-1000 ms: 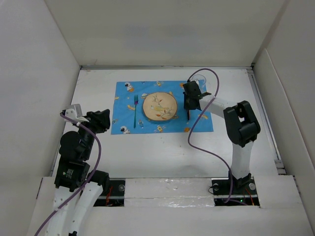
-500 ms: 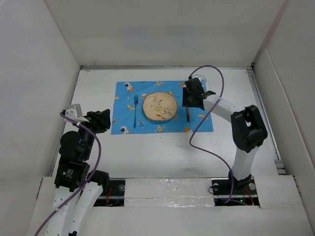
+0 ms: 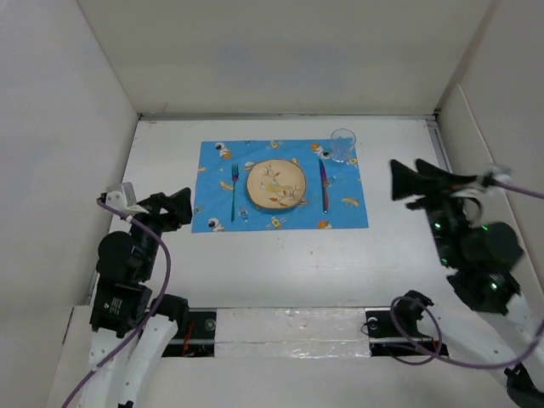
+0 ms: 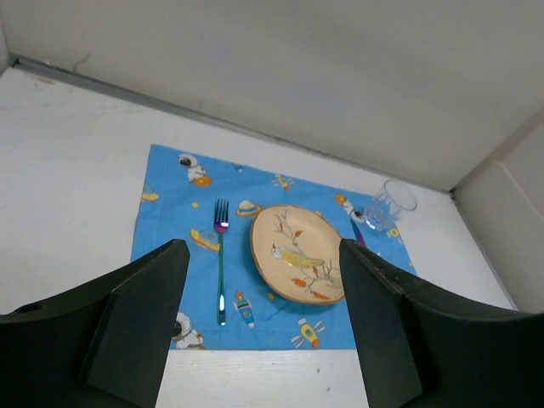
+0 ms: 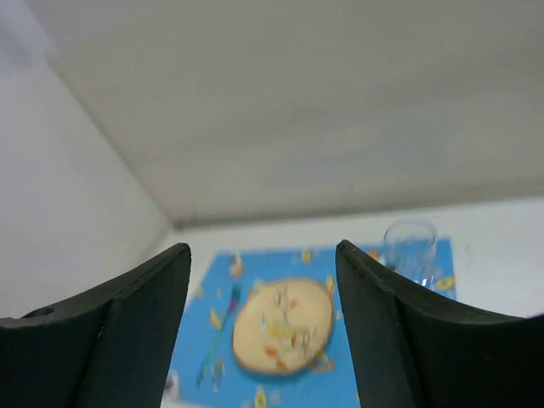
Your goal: Set the dinner table for one person
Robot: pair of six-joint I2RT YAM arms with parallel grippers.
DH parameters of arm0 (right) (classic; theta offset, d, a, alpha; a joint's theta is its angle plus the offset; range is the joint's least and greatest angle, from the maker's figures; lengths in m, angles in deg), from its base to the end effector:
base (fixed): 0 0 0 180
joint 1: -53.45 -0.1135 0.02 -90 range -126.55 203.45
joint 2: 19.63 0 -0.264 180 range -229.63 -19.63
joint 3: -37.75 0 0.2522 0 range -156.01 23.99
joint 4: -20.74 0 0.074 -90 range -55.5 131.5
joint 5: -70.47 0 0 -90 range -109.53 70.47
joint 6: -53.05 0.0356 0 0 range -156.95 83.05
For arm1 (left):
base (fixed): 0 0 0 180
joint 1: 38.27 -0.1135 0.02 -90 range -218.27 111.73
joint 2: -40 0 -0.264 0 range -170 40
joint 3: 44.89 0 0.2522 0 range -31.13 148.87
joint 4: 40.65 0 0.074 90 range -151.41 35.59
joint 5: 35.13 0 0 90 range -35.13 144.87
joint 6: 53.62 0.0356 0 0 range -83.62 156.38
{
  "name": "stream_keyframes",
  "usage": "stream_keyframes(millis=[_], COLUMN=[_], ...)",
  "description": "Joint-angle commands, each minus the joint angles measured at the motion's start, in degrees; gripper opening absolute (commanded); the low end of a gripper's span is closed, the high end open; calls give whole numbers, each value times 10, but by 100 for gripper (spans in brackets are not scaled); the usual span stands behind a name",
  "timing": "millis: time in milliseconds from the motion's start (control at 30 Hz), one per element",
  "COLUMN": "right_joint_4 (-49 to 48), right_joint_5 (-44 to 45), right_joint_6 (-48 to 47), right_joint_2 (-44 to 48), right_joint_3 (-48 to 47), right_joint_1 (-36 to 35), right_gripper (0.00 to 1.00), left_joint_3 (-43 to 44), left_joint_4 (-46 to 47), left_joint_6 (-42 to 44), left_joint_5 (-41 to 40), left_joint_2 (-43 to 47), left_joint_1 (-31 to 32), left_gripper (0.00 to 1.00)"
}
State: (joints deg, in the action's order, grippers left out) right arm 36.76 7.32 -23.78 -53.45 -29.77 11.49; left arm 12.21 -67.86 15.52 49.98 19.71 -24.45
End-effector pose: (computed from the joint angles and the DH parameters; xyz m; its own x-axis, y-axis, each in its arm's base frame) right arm 0.0935 0.0624 0.4325 0.1569 0.4144 -0.8965 -0.3207 0.8799 0.3506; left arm 0.0806 -0.0167 0.3744 0.0956 -0.3889 -0.9163 0.2038 0.9087 -0.3644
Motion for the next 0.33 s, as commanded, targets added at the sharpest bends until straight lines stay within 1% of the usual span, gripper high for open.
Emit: stream_keyframes(millis=[0,33,133,167,233,267,300], right_joint_4=[-3,7,46,55,42,42,45], right_joint_5=[92,122,170,176,181,181,174], right_joint_6=[-12,-13,1,13,20,22,33], right_joint_2=[98,119,169,175,181,181,163], right_joint_3=[26,27,37,41,74,74,83], right_joint_1=[4,4,4,4,4,4,4], right_gripper=[76,78,80,80,81,81,82], left_joint_3=[63,68,65,62,37,37,25], left_joint_4=[31,36,57,58,56,56,50], left_joint_6=[-4,-4,-6,-7,-12,-12,-18], left_joint_5=[-22,-24,-19,-11,-8,-8,-11], left_joint_2=[28,44,69,69,68,68,62], left_joint_1=[3,3,3,3,3,3,3], left_gripper=[69,70,71,71,70,70,72])
